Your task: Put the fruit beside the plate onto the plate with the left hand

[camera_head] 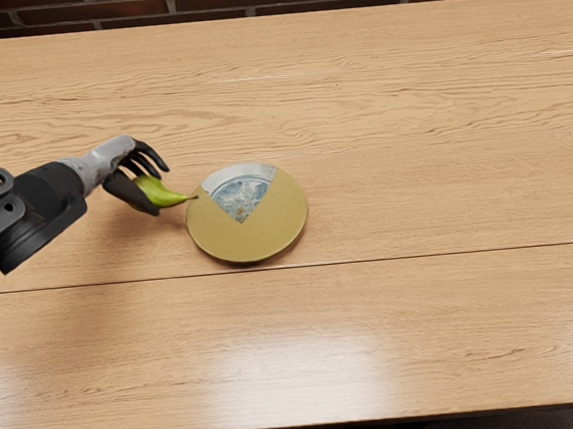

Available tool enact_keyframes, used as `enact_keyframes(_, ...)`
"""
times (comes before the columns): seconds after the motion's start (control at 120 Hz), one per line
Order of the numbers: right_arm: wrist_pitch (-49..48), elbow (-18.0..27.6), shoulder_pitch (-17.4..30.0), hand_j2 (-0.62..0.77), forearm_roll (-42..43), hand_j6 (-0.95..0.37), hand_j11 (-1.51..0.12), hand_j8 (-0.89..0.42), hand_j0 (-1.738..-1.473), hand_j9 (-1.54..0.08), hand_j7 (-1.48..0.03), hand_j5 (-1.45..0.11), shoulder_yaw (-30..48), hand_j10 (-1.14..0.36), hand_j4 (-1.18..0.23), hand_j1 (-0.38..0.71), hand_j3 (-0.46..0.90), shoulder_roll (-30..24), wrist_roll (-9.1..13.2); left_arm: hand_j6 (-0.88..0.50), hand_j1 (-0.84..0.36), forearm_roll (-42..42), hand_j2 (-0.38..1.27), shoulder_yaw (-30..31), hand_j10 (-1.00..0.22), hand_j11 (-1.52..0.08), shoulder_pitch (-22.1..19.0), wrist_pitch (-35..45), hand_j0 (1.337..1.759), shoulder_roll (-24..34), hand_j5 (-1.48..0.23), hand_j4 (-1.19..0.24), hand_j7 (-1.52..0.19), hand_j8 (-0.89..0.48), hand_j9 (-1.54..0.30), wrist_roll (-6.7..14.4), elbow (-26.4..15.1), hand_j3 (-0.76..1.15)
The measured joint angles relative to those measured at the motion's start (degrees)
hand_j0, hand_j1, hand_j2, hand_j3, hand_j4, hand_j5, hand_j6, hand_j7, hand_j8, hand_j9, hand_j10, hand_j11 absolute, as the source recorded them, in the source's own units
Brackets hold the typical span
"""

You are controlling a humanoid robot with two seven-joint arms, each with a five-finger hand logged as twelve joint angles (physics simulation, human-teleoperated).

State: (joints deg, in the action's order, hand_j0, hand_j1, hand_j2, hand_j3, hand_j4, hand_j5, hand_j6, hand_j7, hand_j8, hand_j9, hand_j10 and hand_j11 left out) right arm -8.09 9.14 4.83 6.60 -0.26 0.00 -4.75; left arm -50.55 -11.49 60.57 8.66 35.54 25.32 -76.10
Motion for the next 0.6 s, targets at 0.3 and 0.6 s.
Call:
enact_keyframes(0.3,0.0,0.1,-0.1,0.00,0.0,-0.02,-0.02,-0.02,-1.658,-0.02,-0.02,-0.02,0.0,-0.02,-0.02,-0.33,0.00,0.0,0.0,-0.56,-0.26,0.0,0.34,-1.8,-0.58,-0.76,2.8,-0.1,1.657,-1.7,-0.76,-0.58,-0.76,-0.45,-0.76,0.1,0.0,0.00)
enact_keyframes(0.6,-0.1,0.2,-0.2,0.00,0.0,-0.02,-0.02,-0.02,-1.658,-0.02,-0.02,-0.02,0.0,-0.02,-0.02,-0.33,0.00,0.0,0.0,-0.55,-0.26,0.0,0.36,-2.6,-0.58,-0.76,3.8,0.2,1.658,-8.2,-0.77,-0.58,-0.76,-0.45,-0.76,0.2,0.1,0.00)
